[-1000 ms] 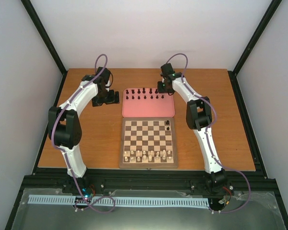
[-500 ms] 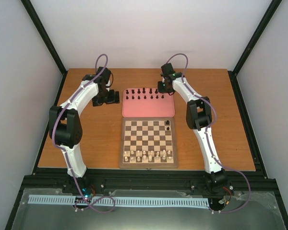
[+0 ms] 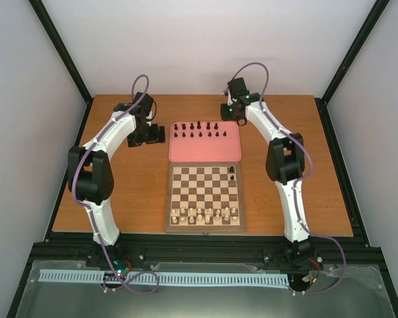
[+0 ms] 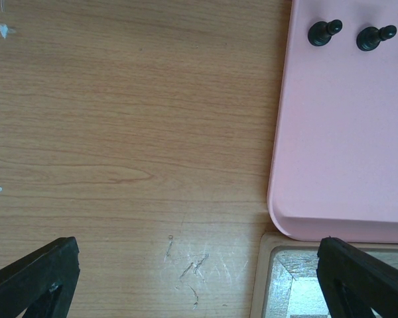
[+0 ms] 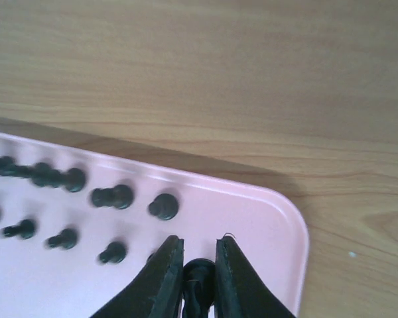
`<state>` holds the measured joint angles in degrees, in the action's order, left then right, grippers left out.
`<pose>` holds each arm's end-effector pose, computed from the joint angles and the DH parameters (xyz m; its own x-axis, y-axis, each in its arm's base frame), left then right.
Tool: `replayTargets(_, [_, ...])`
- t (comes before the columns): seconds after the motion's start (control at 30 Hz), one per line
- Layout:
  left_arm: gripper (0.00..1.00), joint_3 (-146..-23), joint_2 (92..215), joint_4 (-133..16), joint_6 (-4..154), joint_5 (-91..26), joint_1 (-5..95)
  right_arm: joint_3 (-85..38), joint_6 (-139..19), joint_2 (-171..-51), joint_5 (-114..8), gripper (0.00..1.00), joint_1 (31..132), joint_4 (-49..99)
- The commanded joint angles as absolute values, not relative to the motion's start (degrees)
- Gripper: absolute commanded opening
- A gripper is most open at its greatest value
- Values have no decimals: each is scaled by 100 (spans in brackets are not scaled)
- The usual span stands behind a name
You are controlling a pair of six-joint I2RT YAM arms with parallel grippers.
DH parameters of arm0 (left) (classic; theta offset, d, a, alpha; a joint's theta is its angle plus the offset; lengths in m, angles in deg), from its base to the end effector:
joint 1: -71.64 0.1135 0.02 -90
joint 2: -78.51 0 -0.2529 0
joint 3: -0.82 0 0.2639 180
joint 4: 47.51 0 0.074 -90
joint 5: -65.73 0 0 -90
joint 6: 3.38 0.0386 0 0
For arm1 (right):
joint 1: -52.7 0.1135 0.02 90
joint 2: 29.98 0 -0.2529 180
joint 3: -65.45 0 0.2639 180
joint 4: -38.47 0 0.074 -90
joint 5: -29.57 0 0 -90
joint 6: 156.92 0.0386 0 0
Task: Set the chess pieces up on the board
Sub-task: Pick up the chess piece from the storage box, then place the chess piece on the chessboard.
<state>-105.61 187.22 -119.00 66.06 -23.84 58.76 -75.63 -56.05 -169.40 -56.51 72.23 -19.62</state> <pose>0.3864 -0.0881 0.2344 -0.9539 -0.1421 -0.2642 -0.1219 0.9883 -0.0914 0.5062 0.1824 0.1919 -0.8408 -0.0986 -0.5323 -0.2144 0.9635 0.1602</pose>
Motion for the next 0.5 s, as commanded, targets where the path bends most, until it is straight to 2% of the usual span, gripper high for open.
replayTargets(0.0, [100,-10804,18769,-11930,6654,-2452,5873,-6928,-5765,-15822,-5646,15,7257,-1758])
replayTargets(0.3, [100,-10819,18699,-11928,6635,-2478,5872,-4133,-5874,-13784,-5529,15,7832,-1654])
replayTargets(0.47, [100,-10780,18645,-11913,6627,-2480,5872,-2832,-5724,-13128,-5377,15,8362,-1511])
